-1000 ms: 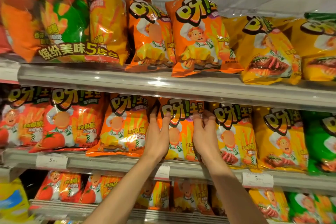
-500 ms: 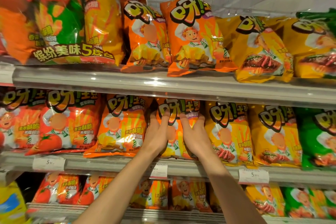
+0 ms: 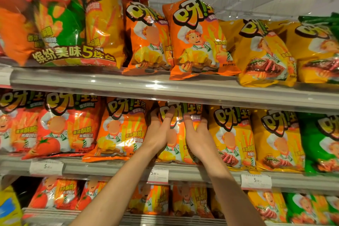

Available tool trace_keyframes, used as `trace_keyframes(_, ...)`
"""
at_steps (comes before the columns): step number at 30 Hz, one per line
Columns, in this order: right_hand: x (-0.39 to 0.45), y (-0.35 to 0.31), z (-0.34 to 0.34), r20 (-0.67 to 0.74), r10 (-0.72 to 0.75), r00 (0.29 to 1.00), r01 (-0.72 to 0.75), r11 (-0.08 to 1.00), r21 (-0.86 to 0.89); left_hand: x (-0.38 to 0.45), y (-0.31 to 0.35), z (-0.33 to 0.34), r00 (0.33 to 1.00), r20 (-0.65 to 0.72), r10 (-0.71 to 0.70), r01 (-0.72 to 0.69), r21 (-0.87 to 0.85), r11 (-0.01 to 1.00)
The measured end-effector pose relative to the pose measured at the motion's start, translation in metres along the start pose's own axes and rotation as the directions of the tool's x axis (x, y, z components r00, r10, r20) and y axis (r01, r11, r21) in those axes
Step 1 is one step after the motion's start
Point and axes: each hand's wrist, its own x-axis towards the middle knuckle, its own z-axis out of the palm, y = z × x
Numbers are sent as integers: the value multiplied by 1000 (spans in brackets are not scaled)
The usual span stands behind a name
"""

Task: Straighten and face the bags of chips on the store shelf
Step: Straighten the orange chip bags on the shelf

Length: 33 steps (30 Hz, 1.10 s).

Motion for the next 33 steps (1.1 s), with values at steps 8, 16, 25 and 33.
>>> trace_keyframes(8,1,3,7,-64,-64,996,67,997,41,-4,-4,7,992,-114,58,-45,106,993)
trace_keyframes(16,-20,19,-19,-72,-294,953,294,956,-17,-27,-15,-7,956,-56,288,-271,201,941)
trace_keyframes(25,-3,78,-41,-219,-473,853,194,679,-708,-34,-25,9,875,81,477,-422,609,672)
trace_keyframes(33,4,85,-50,-148,-491,858,217,610,-762,-34,-25,27,883,25,469,-400,564,722)
